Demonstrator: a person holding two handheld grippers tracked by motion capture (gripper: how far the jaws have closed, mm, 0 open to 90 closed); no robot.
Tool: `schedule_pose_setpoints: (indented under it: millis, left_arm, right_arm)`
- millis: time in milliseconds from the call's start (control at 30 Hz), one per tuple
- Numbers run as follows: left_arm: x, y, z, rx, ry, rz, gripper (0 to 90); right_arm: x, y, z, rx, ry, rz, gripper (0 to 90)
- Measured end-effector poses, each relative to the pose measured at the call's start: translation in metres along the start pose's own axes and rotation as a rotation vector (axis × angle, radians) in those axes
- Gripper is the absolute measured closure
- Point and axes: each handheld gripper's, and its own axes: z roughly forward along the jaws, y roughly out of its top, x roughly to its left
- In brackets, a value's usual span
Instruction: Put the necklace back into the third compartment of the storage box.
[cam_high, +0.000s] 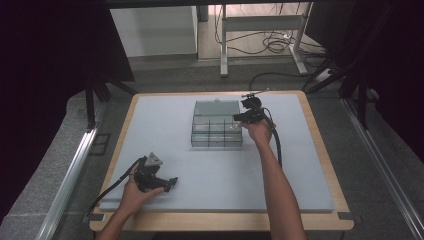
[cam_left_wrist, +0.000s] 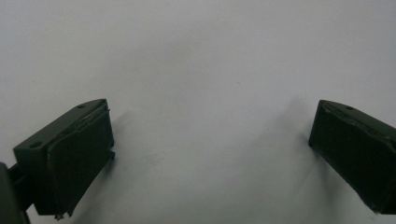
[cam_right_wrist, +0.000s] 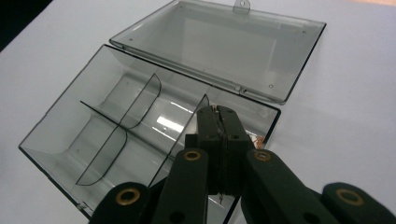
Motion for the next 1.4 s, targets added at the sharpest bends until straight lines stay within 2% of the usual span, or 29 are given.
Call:
schedule_pose_setpoints:
  millis: [333,500,567,733,767,933,1033,1400]
  left_arm:
    - [0.000,0.000,0.000,0.000,0.000,0.000,0.0]
    - [0.000,0.000,0.000,0.000,0.000,0.000,0.0]
    - [0.000,0.000,0.000,0.001,-0.001,0.001,0.0]
    - [0.000,0.000,0.000,0.003,-0.001,0.003,0.0]
    - [0.000,0.000,0.000,0.002,-0.001,0.003,0.0]
    - [0.000,0.000,0.000,0.002,0.000,0.003,0.0]
    - [0.000,0.000,0.000,0.002,0.000,0.003,0.0]
    - [0.000,0.000,0.000,-0.001,0.000,0.000,0.0]
  right_arm:
    - [0.000,-0.003,0.006,0.014,-0.008,-0.016,87.3]
    - [0.001,-0.004,0.007,0.027,-0.028,-0.021,65.9]
    - [0.001,-0.006,0.005,0.034,-0.018,-0.011,58.6]
    - [0.004,-0.015,-0.004,0.024,-0.017,-0.024,51.0]
    - [0.005,-0.023,-0.014,0.010,0.002,-0.033,46.1]
    - [0.006,-0.041,-0.038,-0.023,0.009,-0.044,40.3]
    - [0.003,-0.057,-0.051,-0.044,0.019,-0.025,38.3]
    - [-0.009,-0.125,-0.093,-0.075,0.035,-0.041,33.1]
